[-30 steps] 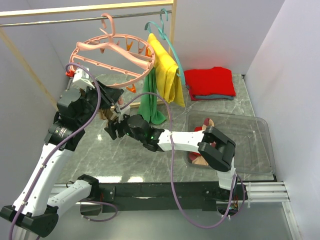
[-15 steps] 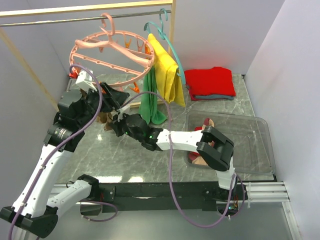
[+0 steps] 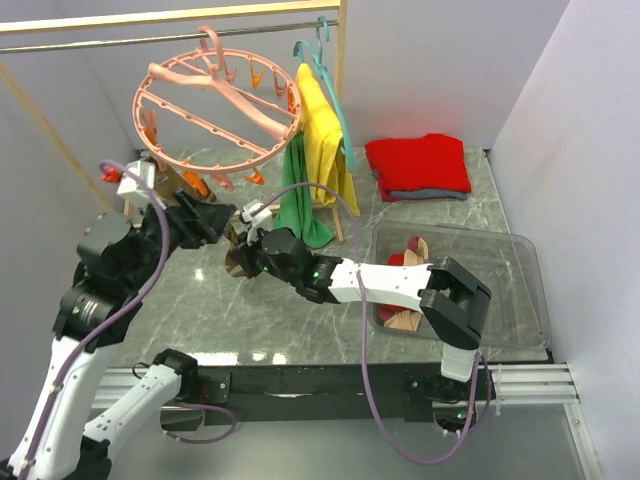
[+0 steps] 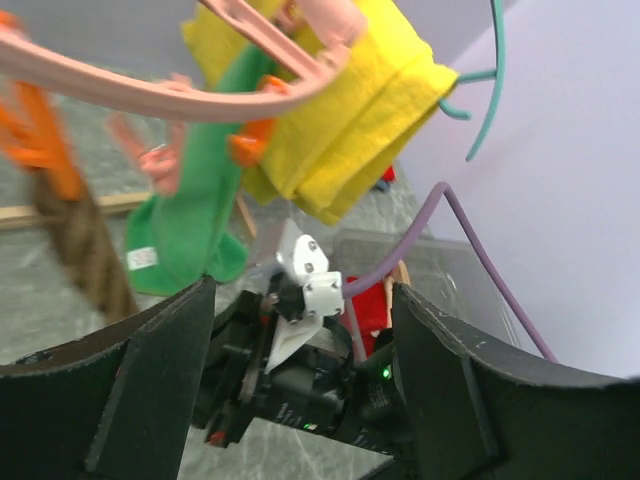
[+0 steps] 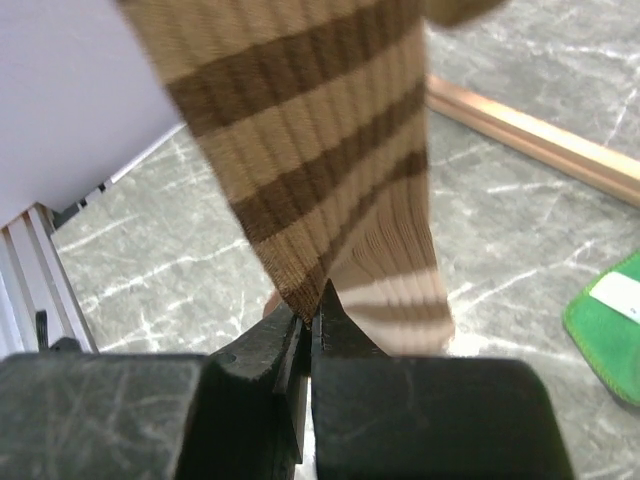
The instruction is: Remove the socks clipped to the hanger
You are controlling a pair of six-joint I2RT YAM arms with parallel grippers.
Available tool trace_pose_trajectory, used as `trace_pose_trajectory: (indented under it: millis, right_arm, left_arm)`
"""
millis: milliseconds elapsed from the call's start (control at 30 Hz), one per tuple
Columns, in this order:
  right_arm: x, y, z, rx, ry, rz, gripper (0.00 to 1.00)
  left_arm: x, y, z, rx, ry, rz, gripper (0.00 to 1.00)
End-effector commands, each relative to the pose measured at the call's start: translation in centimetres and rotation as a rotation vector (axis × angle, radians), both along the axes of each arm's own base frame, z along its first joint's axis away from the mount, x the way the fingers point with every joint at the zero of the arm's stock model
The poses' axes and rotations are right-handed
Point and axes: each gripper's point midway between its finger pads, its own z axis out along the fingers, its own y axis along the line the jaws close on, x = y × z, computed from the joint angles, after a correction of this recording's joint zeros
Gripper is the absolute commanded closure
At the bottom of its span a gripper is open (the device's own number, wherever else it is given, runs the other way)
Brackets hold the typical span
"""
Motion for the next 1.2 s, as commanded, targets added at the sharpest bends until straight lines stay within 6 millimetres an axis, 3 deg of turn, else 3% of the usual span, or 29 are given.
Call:
trace_pose_trajectory:
  millis: [0, 133, 233, 633, 900, 1167]
  right_arm:
    - [-0.9, -1.2, 1.6, 0.02, 0.01, 0.0, 1.0]
    - [-2.1, -1.7, 2.0, 0.023, 0.026, 0.04, 1.0]
    - [-2.9, -2.3, 2.6, 0.033, 0.03, 0.069, 1.0]
    - [-5.0, -4.6, 5.3, 0.047, 0.013, 0.131, 1.0]
    - [-5.4, -5.2, 5.4, 0.058, 0.018, 0.132, 1.0]
    - [-5.8, -5.9, 5.8, 0.081, 0.024, 0.131, 1.0]
  left_arm:
    - [-0.3, 3.3, 0.7, 0.061, -0.034, 0.159, 0.27]
    - [0.7, 6.5, -0.7, 0.129, 0.008, 0.337, 0.3]
    - [1.5, 7.0, -1.3, 0.136, 0.036, 0.38, 0.31]
    - [5.1, 3.0, -1.3, 0.03, 0.052, 0.27, 0.35]
    - [6.9, 3.2, -1.2, 0.018, 0.036, 0.316, 0.43]
    - [8.2, 3.4, -1.5, 0.043, 0.04, 0.346, 0.44]
